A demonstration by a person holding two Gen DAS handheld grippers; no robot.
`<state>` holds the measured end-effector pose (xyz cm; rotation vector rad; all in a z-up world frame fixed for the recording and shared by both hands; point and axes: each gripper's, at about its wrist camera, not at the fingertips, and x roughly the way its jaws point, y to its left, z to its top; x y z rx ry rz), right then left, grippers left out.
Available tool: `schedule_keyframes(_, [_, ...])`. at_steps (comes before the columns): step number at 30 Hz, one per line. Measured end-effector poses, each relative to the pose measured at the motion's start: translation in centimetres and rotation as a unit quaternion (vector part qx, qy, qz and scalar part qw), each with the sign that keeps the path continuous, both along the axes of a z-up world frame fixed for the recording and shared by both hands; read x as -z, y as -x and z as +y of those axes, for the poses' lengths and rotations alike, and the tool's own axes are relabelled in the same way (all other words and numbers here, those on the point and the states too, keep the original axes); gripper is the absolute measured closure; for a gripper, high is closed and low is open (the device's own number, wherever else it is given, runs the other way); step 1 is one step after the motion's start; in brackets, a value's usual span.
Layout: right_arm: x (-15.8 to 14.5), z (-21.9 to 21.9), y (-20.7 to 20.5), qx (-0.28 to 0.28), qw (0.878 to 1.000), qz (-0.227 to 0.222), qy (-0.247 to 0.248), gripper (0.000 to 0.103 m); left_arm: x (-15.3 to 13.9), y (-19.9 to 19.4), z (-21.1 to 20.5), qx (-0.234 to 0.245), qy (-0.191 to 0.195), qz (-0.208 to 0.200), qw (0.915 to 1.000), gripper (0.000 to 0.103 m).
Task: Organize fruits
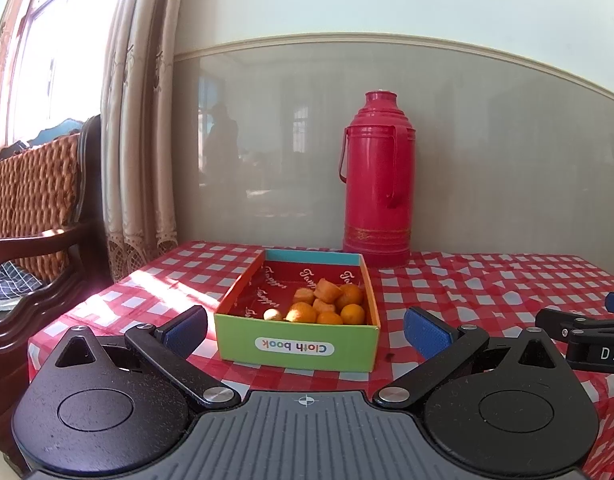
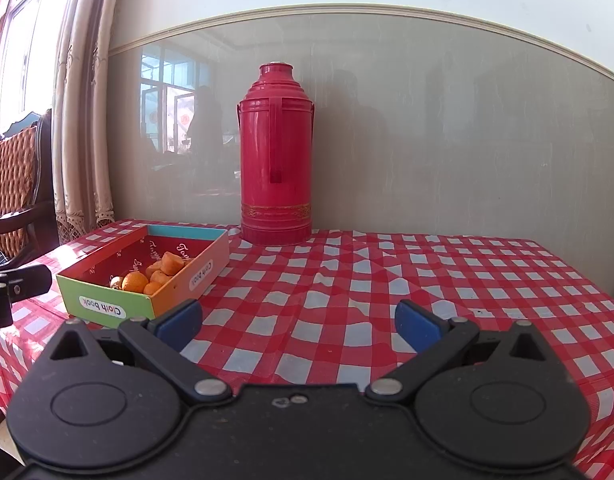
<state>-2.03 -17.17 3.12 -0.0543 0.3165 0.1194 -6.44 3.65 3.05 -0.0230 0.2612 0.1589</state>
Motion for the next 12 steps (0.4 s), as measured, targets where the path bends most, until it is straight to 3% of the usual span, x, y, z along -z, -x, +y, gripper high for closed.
schedule_keyframes(12, [-0.01,-0.02,0.06,0.002,1.000,0.002,-0.003,0.006,-0.05,-0.01,0.05,0.005,0.002,-0.001,1.0000,0.000])
